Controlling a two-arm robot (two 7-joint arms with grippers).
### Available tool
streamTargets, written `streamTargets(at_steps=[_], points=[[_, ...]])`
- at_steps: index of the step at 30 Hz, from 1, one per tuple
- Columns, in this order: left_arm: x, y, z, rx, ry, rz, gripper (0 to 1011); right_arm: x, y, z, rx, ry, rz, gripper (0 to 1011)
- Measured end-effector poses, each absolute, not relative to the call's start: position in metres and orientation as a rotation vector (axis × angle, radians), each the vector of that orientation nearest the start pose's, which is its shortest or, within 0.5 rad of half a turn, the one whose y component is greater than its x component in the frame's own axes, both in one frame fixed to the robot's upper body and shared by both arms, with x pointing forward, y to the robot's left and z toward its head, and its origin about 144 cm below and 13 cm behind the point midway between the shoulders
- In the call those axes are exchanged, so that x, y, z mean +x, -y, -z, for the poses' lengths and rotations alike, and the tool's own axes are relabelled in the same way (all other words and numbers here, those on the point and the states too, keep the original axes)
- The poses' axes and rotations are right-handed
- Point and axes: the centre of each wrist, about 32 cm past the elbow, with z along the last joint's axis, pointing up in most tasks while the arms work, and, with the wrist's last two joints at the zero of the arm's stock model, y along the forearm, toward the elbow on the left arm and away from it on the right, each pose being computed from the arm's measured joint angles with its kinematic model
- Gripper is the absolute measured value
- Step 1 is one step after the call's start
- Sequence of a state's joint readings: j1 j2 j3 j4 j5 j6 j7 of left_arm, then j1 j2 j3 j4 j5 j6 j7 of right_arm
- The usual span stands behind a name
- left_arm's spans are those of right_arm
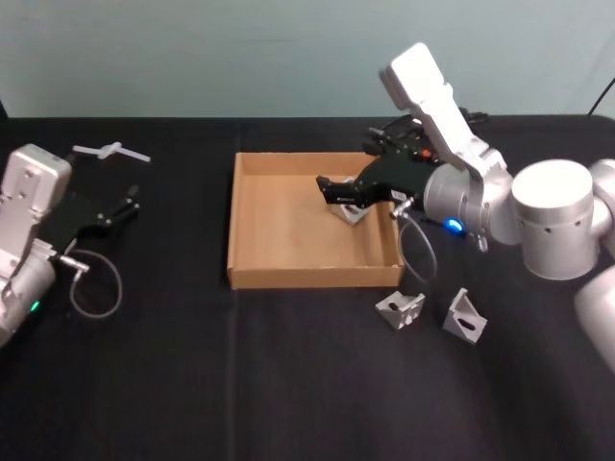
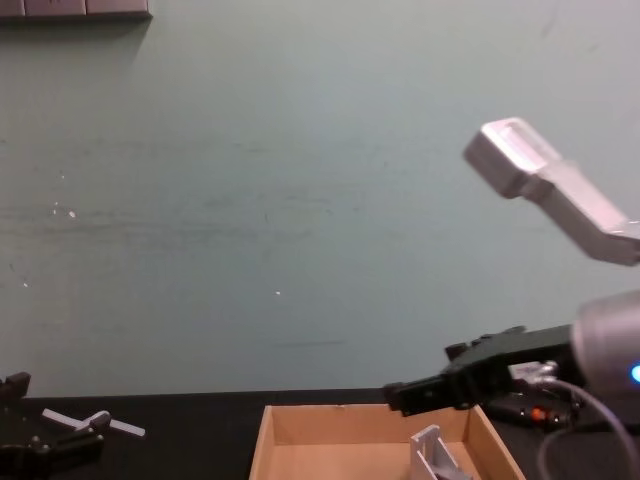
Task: Use one hand to pick up the angle iron from the table and place it into the box.
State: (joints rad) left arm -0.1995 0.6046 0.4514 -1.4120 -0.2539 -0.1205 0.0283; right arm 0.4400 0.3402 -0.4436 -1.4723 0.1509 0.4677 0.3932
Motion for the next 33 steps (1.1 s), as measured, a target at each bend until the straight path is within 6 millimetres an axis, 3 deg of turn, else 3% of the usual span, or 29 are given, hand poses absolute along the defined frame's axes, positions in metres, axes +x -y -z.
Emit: streamTargets(at_steps=[10,23,33], points=[[0.489,-0.31,-1.14,0.304,0.285,-1.248,1005,0.515,0.229,-1.241,-0.445,-0.015,0.877,1000],[0.489,-0.31,-1.14,0.305,0.285,-1.248,1005,0.493,0.251,-1.244,-0.515,-0.115,0.829,1000],[0.489,-0.31,-1.14,0.305,0.285,-1.248,1005,0.478,0.257,-1.25,-0.58,-0.199,0.819,1000]])
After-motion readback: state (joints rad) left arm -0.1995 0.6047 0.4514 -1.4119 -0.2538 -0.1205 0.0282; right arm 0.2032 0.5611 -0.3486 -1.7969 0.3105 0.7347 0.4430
